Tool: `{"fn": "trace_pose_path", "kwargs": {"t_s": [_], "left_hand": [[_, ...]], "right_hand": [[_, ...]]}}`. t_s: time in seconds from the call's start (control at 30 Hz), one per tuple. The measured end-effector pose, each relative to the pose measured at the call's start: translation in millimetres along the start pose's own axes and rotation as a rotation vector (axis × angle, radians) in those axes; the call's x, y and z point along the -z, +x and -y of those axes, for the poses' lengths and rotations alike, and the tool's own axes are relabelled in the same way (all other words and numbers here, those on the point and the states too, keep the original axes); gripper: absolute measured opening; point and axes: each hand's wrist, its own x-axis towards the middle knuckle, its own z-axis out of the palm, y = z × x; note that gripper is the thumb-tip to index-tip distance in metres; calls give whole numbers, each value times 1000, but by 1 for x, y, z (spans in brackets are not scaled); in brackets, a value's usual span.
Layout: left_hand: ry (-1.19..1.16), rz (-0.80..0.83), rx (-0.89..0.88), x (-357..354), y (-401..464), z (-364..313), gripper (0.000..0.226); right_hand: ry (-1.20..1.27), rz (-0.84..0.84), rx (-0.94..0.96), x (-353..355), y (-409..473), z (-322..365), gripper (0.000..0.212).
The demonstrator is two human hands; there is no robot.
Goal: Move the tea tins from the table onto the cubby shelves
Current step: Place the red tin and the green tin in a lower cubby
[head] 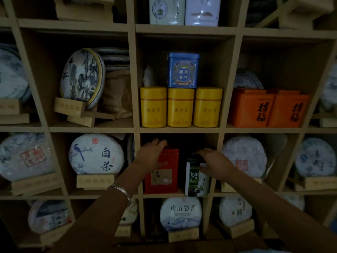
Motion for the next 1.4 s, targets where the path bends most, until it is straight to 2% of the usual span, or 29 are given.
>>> {"fn": "trace_pose_path", "kwargs": {"t_s": [0.2, 0.5, 1.4], "left_hand": [[-16, -22, -13, -1, -1, 1, 79], [-128, -24, -39, -4, 1, 4, 75], [-116, -56, -66, -9, 4, 9, 75]], "right_hand": [[29, -65, 54, -9, -9, -3, 59], [118, -65, 71, -12, -1, -6, 58], [177, -161, 88, -19, 3, -8, 54]]}}
